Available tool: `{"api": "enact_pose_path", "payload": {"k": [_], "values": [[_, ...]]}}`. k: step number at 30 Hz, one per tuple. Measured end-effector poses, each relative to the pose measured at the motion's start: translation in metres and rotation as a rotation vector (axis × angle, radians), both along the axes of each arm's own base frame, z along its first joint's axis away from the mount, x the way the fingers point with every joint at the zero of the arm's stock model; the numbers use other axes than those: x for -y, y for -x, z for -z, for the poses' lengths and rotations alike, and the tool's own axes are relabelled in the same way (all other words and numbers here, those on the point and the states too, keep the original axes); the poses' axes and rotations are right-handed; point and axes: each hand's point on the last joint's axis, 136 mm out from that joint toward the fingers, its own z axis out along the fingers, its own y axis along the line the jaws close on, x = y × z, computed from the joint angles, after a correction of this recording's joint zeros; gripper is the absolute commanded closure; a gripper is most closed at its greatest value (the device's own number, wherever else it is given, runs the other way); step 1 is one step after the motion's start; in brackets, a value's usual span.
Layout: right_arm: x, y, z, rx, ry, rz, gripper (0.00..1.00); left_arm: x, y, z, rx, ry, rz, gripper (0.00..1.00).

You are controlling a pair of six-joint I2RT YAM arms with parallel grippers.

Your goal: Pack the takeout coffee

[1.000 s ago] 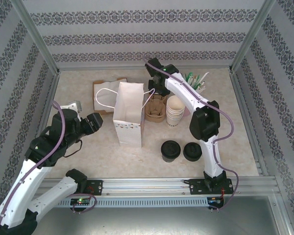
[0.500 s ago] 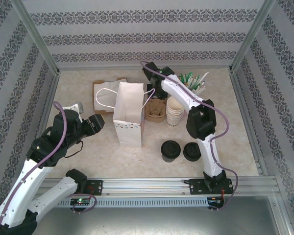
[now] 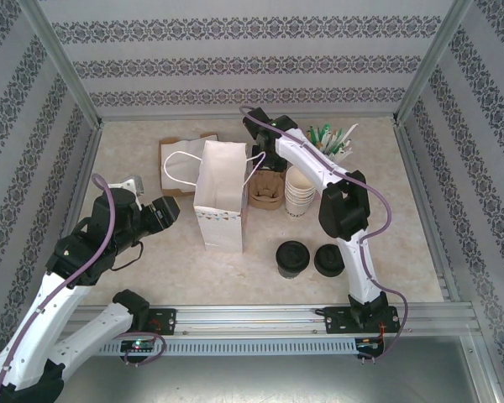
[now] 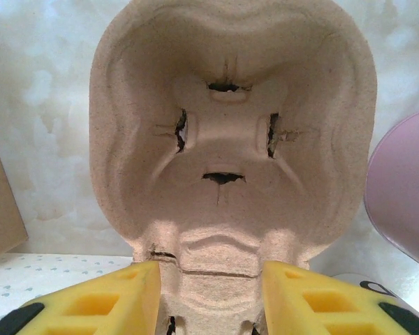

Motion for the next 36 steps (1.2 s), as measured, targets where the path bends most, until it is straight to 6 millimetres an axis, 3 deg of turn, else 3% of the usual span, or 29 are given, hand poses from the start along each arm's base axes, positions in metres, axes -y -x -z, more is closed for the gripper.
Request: {"api": "enact_pose_path", "payload": {"k": [16,36], "values": [[0.002,0.007,0.023,-0.052,0.022,0.017,0.56,0.003,0.001,-0.001,-0.002,0.017,0.013,0.30],[-0.001,0.008,0.017,-0.037,0.021,0.015,0.61,0.004,0.003,-0.004,0.008,0.027,0.017,0.30]]}}
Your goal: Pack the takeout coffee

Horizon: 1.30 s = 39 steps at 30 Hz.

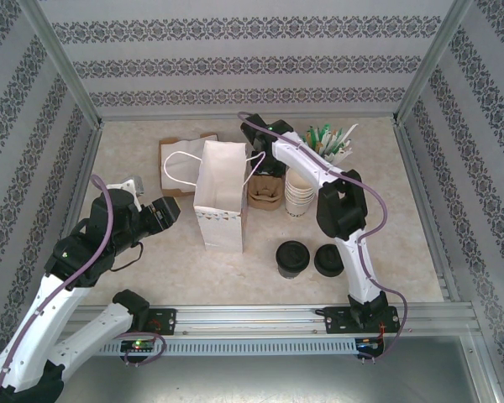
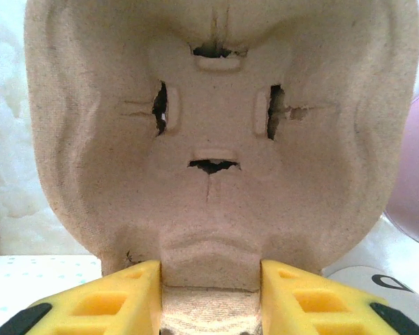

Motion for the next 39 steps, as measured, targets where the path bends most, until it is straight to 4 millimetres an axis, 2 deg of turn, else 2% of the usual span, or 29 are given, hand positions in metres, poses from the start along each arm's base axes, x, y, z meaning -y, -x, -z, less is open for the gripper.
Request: {"api": "enact_pose_path", "payload": {"k": [3,8,13,15,19,21,25,30,34,39], "values": [[0.000,-0.001,-0.014,0.030,-0.015,0.001,0.62,-0.001,0.001,-0.002,0.007,0.005,-0.001,0.30],[-0.002,-0.004,-0.049,0.105,-0.061,0.001,0.62,-0.003,0.006,-0.008,0.032,0.017,-0.002,0.30],[-0.002,-0.005,-0.070,0.154,-0.088,0.002,0.62,-0.008,0.011,-0.016,0.071,0.026,-0.014,0.30],[-0.003,-0.006,-0.075,0.167,-0.094,0.001,0.62,-0.014,0.013,-0.021,0.093,0.022,-0.035,0.31],[-0.006,-0.005,-0.089,0.208,-0.097,-0.012,0.62,-0.032,0.021,-0.034,0.155,0.010,-0.098,0.40],[-0.007,-0.004,-0.100,0.237,-0.096,-0.018,0.62,-0.041,0.025,-0.038,0.180,0.006,-0.136,0.45],[-0.006,-0.004,-0.129,0.310,-0.096,-0.035,0.62,-0.058,0.032,-0.036,0.194,-0.011,-0.207,0.46],[0.002,-0.008,-0.162,0.403,-0.074,-0.039,0.62,-0.066,0.029,-0.009,0.135,-0.043,-0.265,0.49],[0.010,-0.011,-0.178,0.454,-0.038,-0.047,0.62,-0.061,0.024,0.033,0.038,-0.073,-0.269,0.49],[0.018,-0.012,-0.192,0.496,0.009,-0.065,0.62,-0.043,0.011,0.082,-0.093,-0.079,-0.235,0.48]]}}
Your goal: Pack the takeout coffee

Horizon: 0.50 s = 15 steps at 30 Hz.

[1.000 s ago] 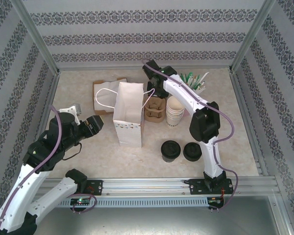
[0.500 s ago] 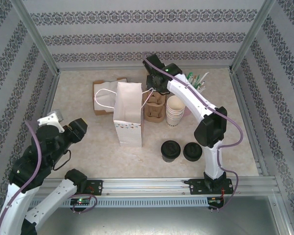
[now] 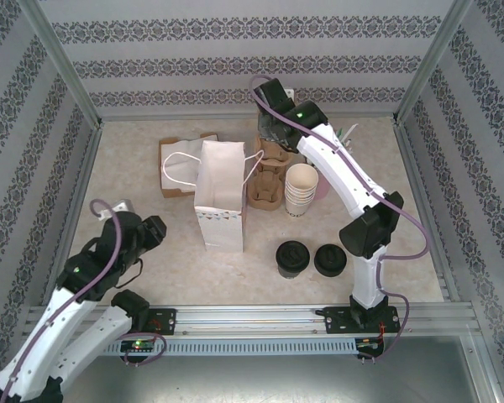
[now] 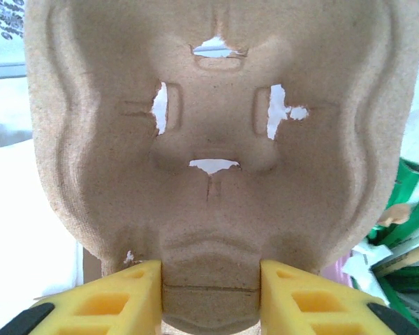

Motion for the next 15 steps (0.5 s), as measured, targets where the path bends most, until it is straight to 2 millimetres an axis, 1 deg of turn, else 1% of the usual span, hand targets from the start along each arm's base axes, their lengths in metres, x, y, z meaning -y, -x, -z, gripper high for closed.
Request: {"api": "enact_pose_path", "payload": {"k": [3,6,8,10,13,15], "values": [[0.006,0.003,-0.015,0.033,0.015,-0.006,0.62,0.012,-0.009,0.023,-0.041,0.029,0.013,0.48],[0.013,0.010,-0.036,0.075,0.014,-0.013,0.62,0.024,-0.017,0.046,-0.065,0.075,0.027,0.48],[0.018,0.016,-0.054,0.111,0.006,-0.018,0.63,0.034,-0.022,0.063,-0.083,0.111,0.042,0.48],[0.023,0.022,-0.069,0.141,-0.005,-0.019,0.63,0.042,-0.026,0.076,-0.101,0.137,0.054,0.48],[0.027,0.034,-0.092,0.183,-0.022,-0.033,0.63,0.054,-0.033,0.089,-0.113,0.175,0.077,0.48],[0.028,0.043,-0.103,0.204,-0.031,-0.045,0.63,0.060,-0.039,0.092,-0.108,0.198,0.088,0.48]]}}
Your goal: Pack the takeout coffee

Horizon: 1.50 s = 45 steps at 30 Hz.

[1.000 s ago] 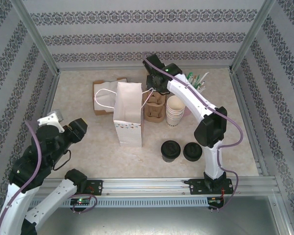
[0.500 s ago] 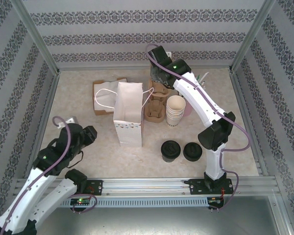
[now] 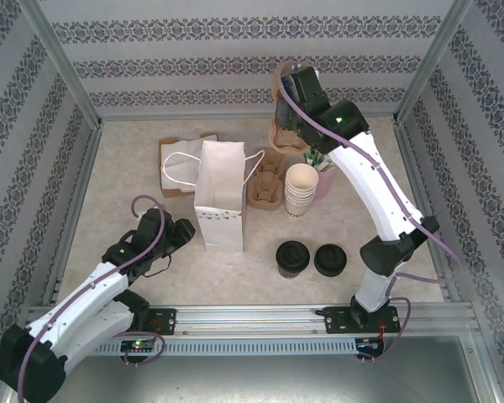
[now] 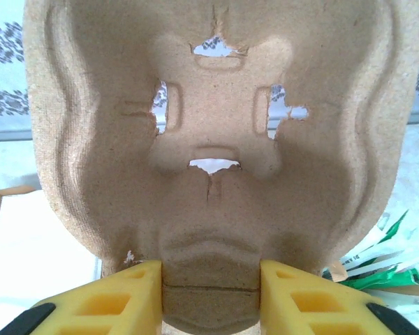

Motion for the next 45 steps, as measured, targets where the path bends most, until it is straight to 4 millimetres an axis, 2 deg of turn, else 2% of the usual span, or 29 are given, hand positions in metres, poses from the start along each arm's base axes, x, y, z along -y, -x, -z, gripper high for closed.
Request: {"api": "enact_pose_path", "payload": {"k": [7,12,15,22,30,35,45], "values": [[-0.026,0.039,-0.026,0.050,-0.020,-0.112,0.63,0.016,-0.012,0.016,0.008,0.060,0.026,0.48],[-0.039,0.061,-0.037,0.070,-0.042,-0.174,0.63,0.021,-0.006,0.024,0.007,0.106,0.028,0.48],[-0.046,0.071,-0.044,0.082,-0.050,-0.205,0.63,0.029,-0.002,0.021,0.022,0.129,0.051,0.47],[-0.065,0.090,-0.048,0.086,-0.064,-0.275,0.64,0.050,0.000,0.013,0.055,0.173,0.097,0.47],[-0.095,0.116,-0.054,0.092,-0.074,-0.393,0.63,0.081,0.013,0.029,0.015,0.145,0.178,0.47],[-0.107,0.116,-0.043,0.077,-0.036,-0.429,0.64,0.097,0.020,0.026,0.034,0.154,0.212,0.46],[-0.145,0.106,0.014,-0.010,0.049,-0.544,0.64,0.123,0.020,0.017,0.083,0.179,0.250,0.45]]}}
